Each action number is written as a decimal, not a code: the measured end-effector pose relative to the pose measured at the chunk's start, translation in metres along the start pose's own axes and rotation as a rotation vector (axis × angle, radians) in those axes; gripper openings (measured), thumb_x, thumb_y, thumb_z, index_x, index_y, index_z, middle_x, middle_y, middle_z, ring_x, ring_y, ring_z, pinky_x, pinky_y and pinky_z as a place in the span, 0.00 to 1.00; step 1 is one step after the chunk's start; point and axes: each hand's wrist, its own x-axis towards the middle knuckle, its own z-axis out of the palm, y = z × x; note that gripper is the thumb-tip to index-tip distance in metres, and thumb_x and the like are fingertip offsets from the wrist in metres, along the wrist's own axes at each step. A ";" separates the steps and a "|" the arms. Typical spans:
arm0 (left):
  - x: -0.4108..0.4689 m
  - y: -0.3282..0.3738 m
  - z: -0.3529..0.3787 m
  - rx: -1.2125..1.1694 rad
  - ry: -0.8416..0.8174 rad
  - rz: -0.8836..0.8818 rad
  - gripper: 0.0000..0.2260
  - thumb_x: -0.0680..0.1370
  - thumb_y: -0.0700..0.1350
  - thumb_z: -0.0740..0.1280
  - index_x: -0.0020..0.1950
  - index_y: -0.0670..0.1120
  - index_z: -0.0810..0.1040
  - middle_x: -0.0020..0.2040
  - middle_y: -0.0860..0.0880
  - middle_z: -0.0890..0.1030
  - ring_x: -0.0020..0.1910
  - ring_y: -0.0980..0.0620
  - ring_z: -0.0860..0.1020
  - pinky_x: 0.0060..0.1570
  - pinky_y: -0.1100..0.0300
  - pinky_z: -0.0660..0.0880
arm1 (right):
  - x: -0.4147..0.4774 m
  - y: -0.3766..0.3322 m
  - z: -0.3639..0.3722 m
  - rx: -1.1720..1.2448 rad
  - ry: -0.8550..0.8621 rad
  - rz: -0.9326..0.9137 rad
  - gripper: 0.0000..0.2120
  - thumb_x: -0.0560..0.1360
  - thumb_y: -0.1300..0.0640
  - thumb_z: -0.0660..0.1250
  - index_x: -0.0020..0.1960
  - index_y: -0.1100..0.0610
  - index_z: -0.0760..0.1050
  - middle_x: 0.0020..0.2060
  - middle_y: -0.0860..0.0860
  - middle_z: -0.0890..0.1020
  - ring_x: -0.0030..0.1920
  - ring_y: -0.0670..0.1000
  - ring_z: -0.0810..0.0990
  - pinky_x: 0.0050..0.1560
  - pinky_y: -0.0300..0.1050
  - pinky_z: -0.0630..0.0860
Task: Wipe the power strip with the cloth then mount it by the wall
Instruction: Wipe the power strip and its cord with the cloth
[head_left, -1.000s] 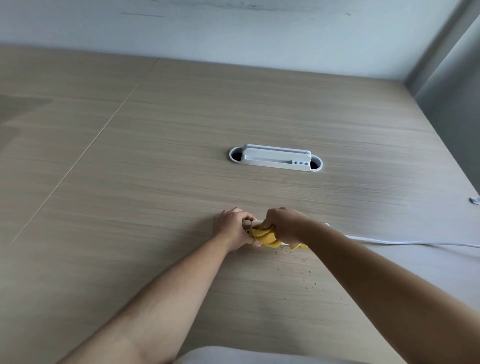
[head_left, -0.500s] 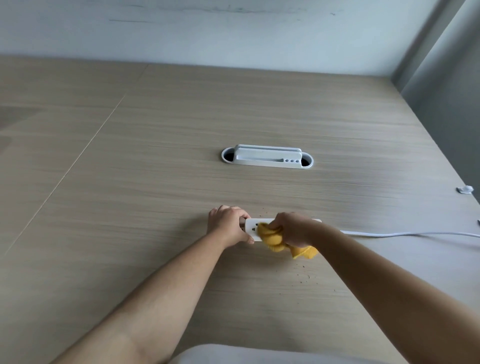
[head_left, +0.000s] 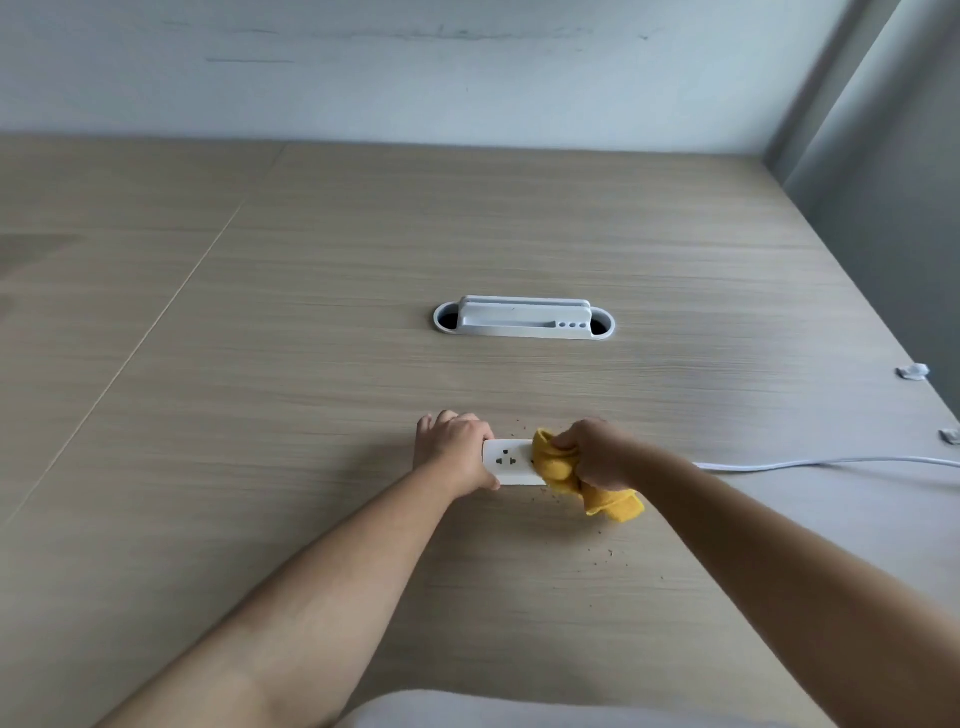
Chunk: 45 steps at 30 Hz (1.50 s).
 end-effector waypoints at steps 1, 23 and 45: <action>0.000 0.002 0.002 0.006 0.001 0.025 0.27 0.62 0.57 0.76 0.59 0.57 0.75 0.62 0.55 0.76 0.64 0.50 0.69 0.66 0.51 0.59 | 0.001 0.000 -0.001 0.024 -0.003 0.001 0.24 0.69 0.66 0.58 0.61 0.49 0.75 0.51 0.54 0.78 0.47 0.55 0.75 0.46 0.48 0.74; 0.002 0.014 0.004 -0.164 0.012 0.022 0.27 0.60 0.55 0.79 0.58 0.56 0.78 0.56 0.56 0.81 0.57 0.52 0.75 0.59 0.55 0.61 | -0.008 0.009 0.014 0.067 0.277 0.000 0.13 0.70 0.60 0.65 0.52 0.49 0.80 0.50 0.49 0.78 0.45 0.54 0.80 0.43 0.49 0.79; 0.003 0.015 -0.001 -0.155 0.002 -0.013 0.27 0.60 0.56 0.78 0.57 0.58 0.78 0.55 0.56 0.81 0.57 0.52 0.76 0.56 0.55 0.66 | -0.008 0.004 0.033 0.124 0.387 0.019 0.09 0.73 0.58 0.64 0.52 0.56 0.78 0.51 0.56 0.76 0.48 0.60 0.78 0.43 0.48 0.74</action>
